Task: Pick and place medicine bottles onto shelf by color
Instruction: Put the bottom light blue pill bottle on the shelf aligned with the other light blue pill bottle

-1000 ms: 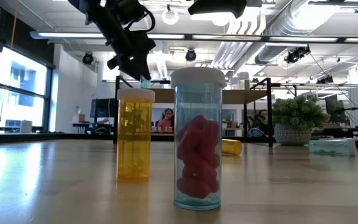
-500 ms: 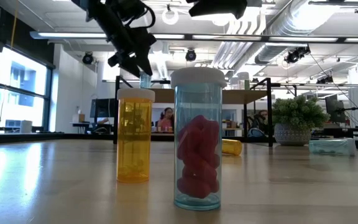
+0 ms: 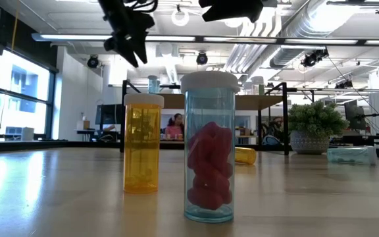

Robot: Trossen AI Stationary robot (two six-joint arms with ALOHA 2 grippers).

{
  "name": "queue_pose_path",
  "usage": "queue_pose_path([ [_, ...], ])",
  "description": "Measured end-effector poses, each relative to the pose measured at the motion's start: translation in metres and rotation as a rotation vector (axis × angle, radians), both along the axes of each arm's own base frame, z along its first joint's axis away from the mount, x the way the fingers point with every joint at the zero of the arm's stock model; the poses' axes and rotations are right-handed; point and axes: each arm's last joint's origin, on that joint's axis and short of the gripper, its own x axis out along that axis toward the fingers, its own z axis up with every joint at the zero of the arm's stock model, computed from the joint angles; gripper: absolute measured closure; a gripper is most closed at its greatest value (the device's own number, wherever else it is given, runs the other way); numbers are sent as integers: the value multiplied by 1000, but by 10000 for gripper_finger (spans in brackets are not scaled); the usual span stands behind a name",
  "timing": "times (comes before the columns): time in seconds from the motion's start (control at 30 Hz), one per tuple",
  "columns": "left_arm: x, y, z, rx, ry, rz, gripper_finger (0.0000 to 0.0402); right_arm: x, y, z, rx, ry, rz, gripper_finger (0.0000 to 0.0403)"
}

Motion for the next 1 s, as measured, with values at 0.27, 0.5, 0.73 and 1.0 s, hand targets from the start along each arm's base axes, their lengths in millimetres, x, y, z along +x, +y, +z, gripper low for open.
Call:
queue_pose_path([
  [0.27, -11, -35, -1, -1, 11, -81, 186, -2, 0, -4, 6, 41, -3, 213],
  [0.5, -25, -77, -20, 29, -110, -160, 187, -14, 7, 3, 23, 47, 15, 213],
  [0.73, -33, -118, -47, 77, -291, -306, 192, -36, 16, 12, 10, 62, -53, 213],
  [1.0, -32, -158, -89, 45, -458, -459, 192, -59, 20, 6, 85, 178, -141, 213],
])
